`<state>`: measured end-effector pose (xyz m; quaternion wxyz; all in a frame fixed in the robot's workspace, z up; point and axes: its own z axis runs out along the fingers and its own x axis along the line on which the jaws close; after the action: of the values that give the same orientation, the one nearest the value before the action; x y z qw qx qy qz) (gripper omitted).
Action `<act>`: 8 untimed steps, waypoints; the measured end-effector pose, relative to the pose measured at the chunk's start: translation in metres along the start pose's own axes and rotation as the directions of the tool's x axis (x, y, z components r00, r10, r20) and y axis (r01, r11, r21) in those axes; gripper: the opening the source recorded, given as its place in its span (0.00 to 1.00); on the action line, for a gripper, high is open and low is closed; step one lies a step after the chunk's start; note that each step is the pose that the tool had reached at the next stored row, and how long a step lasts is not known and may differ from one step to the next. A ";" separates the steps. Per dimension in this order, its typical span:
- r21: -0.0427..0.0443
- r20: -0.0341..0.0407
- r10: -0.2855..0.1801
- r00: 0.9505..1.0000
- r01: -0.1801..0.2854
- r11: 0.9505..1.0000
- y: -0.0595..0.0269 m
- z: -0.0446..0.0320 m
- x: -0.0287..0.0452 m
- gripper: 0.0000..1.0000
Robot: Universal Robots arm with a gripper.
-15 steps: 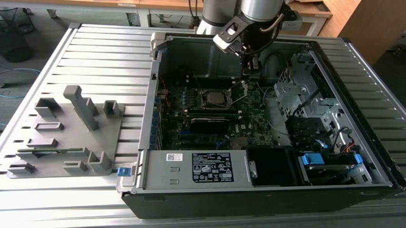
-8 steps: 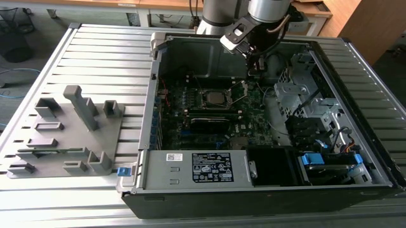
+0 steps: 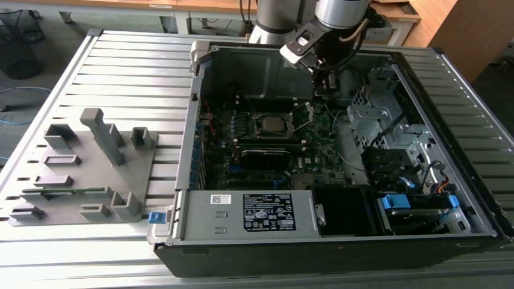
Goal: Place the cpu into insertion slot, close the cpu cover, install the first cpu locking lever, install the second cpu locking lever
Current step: 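Close the cpu cover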
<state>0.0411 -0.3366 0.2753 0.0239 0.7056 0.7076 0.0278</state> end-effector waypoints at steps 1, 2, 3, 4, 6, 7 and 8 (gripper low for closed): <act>0.000 0.000 0.000 1.000 0.000 1.000 0.0002 0.0000 0.0000 0.11; 0.000 0.000 0.000 1.000 0.000 1.000 0.0005 0.0001 0.0000 0.11; 0.000 0.000 0.000 1.000 0.000 1.000 0.0008 0.0001 0.0000 0.11; 0.000 0.000 0.000 1.000 0.000 1.000 0.0008 0.0001 0.0000 0.11; 0.000 0.000 0.000 1.000 0.000 1.000 0.0009 0.0001 0.0000 0.11; 0.000 0.000 0.000 1.000 0.000 1.000 0.0009 0.0001 0.0000 0.11; 0.000 0.000 0.000 1.000 0.000 1.000 0.0009 0.0001 0.0000 0.11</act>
<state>0.0420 -0.3366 0.2753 0.0239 0.7057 0.7076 0.0278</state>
